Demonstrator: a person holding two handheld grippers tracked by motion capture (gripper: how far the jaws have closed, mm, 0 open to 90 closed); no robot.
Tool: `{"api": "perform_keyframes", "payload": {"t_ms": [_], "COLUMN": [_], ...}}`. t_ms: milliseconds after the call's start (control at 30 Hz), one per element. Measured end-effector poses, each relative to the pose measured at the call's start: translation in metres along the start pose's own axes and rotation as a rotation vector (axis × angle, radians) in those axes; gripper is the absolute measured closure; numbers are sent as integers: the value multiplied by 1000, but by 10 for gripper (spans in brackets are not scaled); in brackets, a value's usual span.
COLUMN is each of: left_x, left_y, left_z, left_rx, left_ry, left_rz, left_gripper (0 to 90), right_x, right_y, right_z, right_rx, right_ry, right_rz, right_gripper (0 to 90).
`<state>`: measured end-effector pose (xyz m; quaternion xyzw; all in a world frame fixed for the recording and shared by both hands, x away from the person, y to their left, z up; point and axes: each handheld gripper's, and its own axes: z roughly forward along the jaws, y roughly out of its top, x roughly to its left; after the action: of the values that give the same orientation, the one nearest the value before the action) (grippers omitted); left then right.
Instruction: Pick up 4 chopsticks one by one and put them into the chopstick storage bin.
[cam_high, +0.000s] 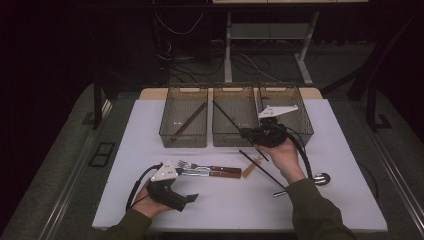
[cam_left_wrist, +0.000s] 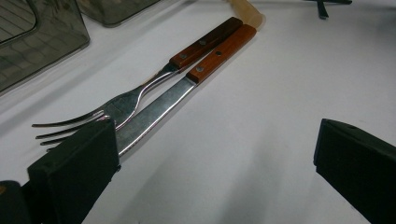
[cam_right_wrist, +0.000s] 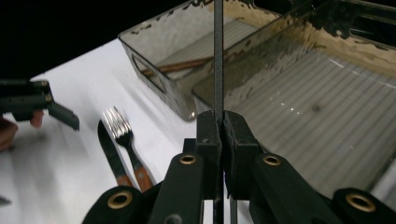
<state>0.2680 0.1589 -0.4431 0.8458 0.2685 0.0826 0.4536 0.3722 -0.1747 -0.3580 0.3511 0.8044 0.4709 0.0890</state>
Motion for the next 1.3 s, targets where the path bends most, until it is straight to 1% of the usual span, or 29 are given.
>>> {"api": "perform_keyframes", "payload": {"t_ms": [167, 267, 467, 567, 600, 700, 933, 1067, 1300], "left_x": [0, 0, -1, -1, 0, -1, -1, -1, -1], "left_y": [0, 0, 0, 0, 0, 0, 0, 0, 0], "left_z": [0, 0, 0, 0, 0, 0, 0, 0, 0], "left_rx": [2, 2, 0, 2, 2, 3, 0, 5, 2], "left_ry": [0, 0, 0, 1, 4, 3, -3, -5, -11], "left_rz": [1, 0, -4, 1, 9, 6, 13, 14, 19], "left_gripper": [0, 0, 0, 0, 0, 0, 0, 0, 0], "right_x": [1, 1, 3, 4, 4, 4, 13, 18, 26], "right_y": [14, 22, 38, 47, 49, 58, 76, 85, 95], "right_z": [9, 15, 30, 38, 41, 50, 76, 92, 122], "right_rx": [-18, -38, -42, -53, -58, -72, -73, -78, -72], "right_ry": [7, 8, -8, -11, -14, -17, -19, -12, -14], "right_rz": [4, 7, 1, 3, 4, 4, -7, -7, 11], "right_gripper": [857, 857, 857, 857, 857, 857, 857, 857, 857]}}
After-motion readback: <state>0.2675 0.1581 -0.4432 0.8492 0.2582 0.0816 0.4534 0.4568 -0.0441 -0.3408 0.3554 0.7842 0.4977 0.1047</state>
